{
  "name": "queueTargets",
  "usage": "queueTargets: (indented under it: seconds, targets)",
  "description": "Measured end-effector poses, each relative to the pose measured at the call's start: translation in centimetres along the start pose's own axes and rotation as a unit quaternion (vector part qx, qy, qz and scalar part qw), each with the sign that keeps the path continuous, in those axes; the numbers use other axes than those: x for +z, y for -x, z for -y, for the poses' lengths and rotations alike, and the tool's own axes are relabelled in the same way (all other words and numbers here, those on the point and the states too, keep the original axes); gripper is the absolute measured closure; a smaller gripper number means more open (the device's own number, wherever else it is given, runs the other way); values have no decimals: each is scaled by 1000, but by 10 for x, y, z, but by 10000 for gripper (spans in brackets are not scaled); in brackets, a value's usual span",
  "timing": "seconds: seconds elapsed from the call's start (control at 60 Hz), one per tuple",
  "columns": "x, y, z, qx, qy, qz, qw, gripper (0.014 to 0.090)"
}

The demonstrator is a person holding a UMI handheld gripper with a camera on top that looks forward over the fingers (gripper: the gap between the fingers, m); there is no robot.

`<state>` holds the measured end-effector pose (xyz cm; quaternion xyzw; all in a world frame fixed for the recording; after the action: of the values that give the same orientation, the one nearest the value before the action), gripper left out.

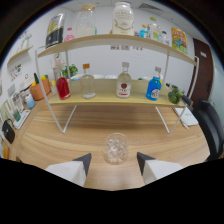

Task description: Make me a cup of Mount Fuji.

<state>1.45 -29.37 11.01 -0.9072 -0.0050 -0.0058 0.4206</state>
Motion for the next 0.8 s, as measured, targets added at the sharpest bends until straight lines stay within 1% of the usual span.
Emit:
queueTargets:
  seconds: [0.2, 0.317, 0.383, 0.483, 0.6, 0.7, 0.8]
  targets:
    - [-11, -4, 1, 13, -4, -15, 1000, 197]
    - [-26, -3, -5, 19, -15, -24, 999, 197]
    - [-33, 8, -7, 25, -25, -19, 999, 198]
    - [-39, 29, 3, 29, -62, -10, 998, 195]
    - [-34, 50, 41, 35, -115, -2, 993, 197]
    - [-19, 62, 80, 37, -154, 3, 987, 197]
    - [5, 65, 116, 34, -178, 0, 983, 198]
